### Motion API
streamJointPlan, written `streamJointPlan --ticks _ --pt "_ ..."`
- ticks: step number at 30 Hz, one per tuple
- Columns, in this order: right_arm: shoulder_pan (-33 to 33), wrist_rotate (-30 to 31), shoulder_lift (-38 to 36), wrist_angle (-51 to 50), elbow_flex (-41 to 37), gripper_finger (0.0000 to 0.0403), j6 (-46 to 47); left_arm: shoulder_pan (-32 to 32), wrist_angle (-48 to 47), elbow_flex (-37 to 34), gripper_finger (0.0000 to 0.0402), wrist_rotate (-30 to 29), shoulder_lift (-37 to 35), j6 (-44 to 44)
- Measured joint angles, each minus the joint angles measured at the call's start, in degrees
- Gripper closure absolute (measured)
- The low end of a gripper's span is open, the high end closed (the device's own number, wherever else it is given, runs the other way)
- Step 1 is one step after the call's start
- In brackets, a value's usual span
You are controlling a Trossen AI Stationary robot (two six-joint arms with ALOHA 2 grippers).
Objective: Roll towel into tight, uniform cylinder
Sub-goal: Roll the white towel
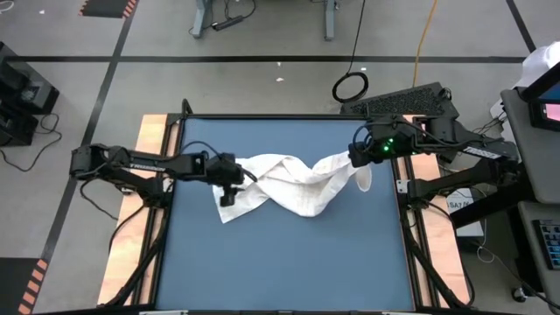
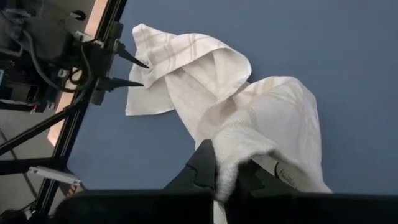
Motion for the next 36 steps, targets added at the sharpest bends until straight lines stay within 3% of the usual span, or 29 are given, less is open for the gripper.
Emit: streamJointPlan --ticks 12,19,26,32,36 --pt "0.0 -0.1 4.4 1.3 0.0 0.0403 1.3 -1.1 5.7 0.4 0.0196 -3.9 6.4 -9.3" --pt "0.0 -0.1 4.5 3.4 0.0 0.0403 2.3 -3.0 7.9 0.4 0.0199 -15.2 7.4 -8.2" --pt "0.0 -0.1 4.5 4.3 0.0 0.0403 2.1 -3.4 7.8 0.6 0.0231 -10.9 8.0 -11.8" --pt "0.0 -0.2 4.5 4.4 0.0 0.0403 2.0 -5.4 7.6 1.6 0.0232 -10.6 6.3 -13.6" --pt "0.1 -0.2 4.5 4.6 0.0 0.0403 1.3 -7.0 7.8 0.9 0.0219 -11.4 9.0 -13.5"
